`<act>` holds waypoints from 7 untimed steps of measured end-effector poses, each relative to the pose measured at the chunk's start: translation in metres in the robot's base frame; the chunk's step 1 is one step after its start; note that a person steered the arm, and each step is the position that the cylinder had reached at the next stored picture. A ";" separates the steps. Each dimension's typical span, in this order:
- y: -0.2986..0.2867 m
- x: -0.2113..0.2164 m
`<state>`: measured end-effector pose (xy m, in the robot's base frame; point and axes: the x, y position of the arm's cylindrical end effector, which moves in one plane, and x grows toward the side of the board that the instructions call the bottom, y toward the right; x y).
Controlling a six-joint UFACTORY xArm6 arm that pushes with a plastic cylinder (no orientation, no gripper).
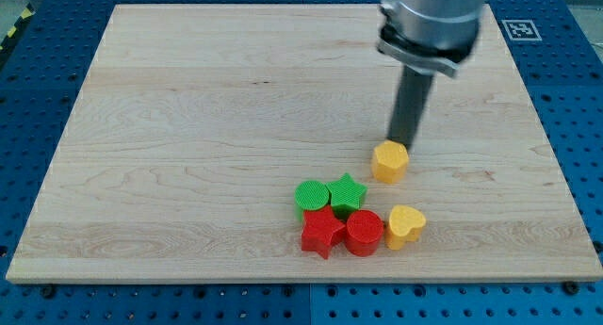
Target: Move the yellow hexagon to the top of the red circle
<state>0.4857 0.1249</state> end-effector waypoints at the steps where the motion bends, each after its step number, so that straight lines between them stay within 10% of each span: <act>1: 0.007 0.005; 7: -0.024 0.018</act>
